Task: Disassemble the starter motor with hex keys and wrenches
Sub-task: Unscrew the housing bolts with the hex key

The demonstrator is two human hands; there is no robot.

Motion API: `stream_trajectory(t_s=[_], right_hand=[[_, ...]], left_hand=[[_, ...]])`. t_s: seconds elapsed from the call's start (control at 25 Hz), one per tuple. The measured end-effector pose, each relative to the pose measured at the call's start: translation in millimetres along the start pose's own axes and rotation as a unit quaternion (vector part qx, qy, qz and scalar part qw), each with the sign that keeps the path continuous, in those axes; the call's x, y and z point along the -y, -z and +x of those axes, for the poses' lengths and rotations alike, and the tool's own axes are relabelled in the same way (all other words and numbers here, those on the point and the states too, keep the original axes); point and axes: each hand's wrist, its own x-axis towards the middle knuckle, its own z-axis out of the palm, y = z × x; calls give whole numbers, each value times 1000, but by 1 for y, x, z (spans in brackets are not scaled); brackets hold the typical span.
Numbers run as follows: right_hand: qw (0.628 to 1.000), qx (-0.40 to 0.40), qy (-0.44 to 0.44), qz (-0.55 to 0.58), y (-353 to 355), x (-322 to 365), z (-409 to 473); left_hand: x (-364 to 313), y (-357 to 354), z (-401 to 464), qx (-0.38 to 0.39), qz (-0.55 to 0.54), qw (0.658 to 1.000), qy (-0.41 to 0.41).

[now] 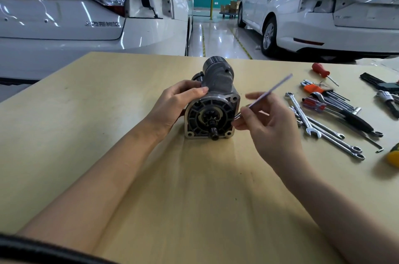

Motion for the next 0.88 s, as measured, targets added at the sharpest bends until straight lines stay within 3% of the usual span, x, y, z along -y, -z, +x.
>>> stream_trajectory(t_s=[0.08,0.2,0.32,0.44,0.64,0.72,0.8,0.88], right_hand=[[981,1,141,-131,-4,-4,2],[924,47,302,-231,-5,-8,2],[880,115,356,-293,-8,-10,2],[859,148,365,-328,-9,-12,3],[863,144,359,-324,-10,-10,-1],[908,90,320,-254,-11,-8,-3],[974,18,187,-126,-9,-5,-2],[999,-10,2,40,-3,-3,2]], left_hand=[[0,1,0,5,15,1000,2],[-1,1,0,3,-18,1000,24],[-4,4,-1,-2,-64,997,47],[-7,5,-3,12,-89,993,71],[-11,7,-3,26,-83,994,73],[-11,6,-2,27,-81,994,75],[-11,4,-2,27,-70,995,66],[-9,3,-1,19,-61,996,58]])
